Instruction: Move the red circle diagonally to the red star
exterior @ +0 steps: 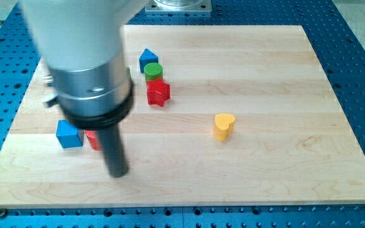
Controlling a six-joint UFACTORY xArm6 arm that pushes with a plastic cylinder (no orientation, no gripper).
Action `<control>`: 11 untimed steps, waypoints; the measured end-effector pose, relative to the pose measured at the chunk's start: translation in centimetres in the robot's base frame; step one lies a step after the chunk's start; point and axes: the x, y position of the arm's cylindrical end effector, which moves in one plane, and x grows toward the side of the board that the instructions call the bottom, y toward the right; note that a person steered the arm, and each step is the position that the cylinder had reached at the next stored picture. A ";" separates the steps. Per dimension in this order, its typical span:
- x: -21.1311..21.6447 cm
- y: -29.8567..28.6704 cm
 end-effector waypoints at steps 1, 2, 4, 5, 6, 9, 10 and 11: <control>-0.9 -4.2; -2.2 -4.5; -4.0 -2.1; -4.1 -0.5; -4.3 0.1; 1.1 19.0; -3.5 22.1; -6.3 19.7</control>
